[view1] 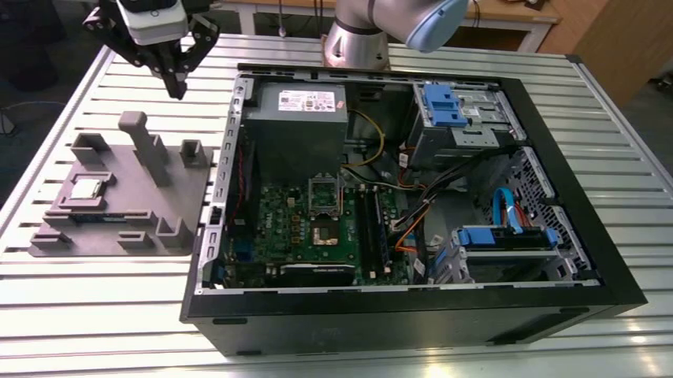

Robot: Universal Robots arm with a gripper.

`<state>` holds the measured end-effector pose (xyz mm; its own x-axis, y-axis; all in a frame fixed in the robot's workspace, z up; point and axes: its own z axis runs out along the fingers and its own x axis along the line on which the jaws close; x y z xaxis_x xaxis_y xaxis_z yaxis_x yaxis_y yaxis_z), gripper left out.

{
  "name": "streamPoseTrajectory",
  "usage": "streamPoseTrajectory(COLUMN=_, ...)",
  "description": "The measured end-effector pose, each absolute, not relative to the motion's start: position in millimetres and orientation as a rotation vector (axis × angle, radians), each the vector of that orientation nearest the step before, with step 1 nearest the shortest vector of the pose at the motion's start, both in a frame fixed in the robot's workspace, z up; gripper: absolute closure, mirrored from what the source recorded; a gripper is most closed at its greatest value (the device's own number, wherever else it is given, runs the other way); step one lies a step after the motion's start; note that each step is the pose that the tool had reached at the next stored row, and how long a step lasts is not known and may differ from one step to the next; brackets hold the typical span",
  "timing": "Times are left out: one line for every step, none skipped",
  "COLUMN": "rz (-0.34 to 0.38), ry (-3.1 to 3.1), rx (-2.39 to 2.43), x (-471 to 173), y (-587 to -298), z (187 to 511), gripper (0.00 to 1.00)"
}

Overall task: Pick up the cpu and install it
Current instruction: 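Reach for the cpu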

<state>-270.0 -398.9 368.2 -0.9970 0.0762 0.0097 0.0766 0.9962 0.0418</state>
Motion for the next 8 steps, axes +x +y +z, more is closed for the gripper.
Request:
streamPoseTrajectory(rz=-0.066, ry=-3.130, rx=-0.120, x=-270.5, y=-398.9, z=367.9, gripper=0.90)
streamPoseTrajectory(rz=-0.066, ry=-3.130, rx=-0.120, x=-271.1, y=-398.9, z=367.7, gripper=0.90)
streamPoseTrajectory(rz=-0.066, ry=-3.130, rx=-0.120, x=-271.8, y=-399.0, z=367.5, gripper=0.90)
streamPoseTrajectory(rz=-0.066, ry=-3.130, rx=-0.120, x=-272.4, y=-398.9, z=367.2, gripper=0.90)
streamPoseTrajectory(rz=-0.066, ry=-3.130, rx=-0.120, x=-273.1, y=-398.9, z=366.9, gripper=0.90)
streamPoseTrajectory(rz=-0.066, ry=-3.130, rx=-0.120, x=-273.7, y=-398.9, z=366.7, gripper=0.90)
streamPoseTrajectory(rz=-0.066, ry=-3.129, rx=-0.120, x=-274.4, y=-398.9, z=366.5, gripper=0.90)
streamPoseTrajectory(rz=-0.066, ry=-3.129, rx=-0.120, x=-275.1, y=-398.9, z=366.3, gripper=0.90)
